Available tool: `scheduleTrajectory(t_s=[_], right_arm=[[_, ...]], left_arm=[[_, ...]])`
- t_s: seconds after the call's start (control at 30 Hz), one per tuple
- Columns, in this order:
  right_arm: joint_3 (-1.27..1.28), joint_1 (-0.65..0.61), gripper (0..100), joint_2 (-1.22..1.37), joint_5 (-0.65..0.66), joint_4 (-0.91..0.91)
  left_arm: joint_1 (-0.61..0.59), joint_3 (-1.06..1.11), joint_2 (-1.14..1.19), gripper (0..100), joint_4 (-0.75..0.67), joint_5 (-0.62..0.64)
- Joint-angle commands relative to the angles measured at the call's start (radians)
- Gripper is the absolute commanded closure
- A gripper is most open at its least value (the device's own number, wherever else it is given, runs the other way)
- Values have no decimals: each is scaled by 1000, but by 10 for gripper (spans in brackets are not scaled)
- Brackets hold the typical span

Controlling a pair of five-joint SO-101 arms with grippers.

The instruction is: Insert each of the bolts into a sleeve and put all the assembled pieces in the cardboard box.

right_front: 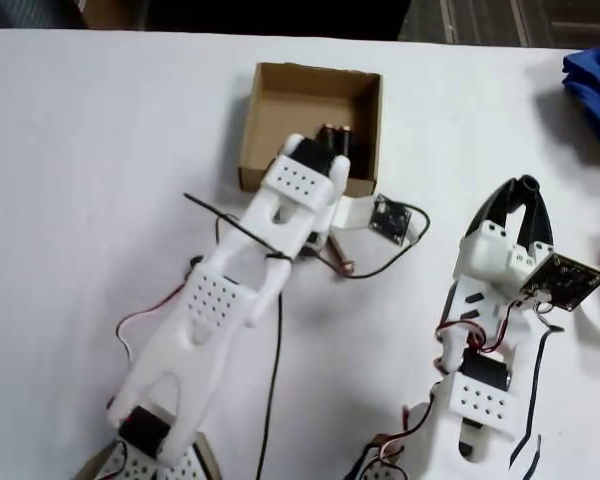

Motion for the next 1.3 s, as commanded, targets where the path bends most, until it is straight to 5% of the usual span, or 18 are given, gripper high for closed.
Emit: scheduleTrajectory(t_s=[0.0,0.2,0.57,0.73,0.97,1.27], right_arm=[[-9,8,978,-33,9,-30],[-9,8,978,-33,9,-30],[-8,5,978,-33,9,-30],[-8,5,978,-33,8,-30],[-8,4,978,-33,8,-30],[-6,1,978,-25,8,-28]], left_arm=[[-15,-10,-15,980,8,-12],[5,-12,-34,977,8,91],[11,-4,-206,977,9,786],[-9,28,-224,976,11,1212],[-35,139,-258,976,11,1177],[-40,140,-503,976,3,1281]])
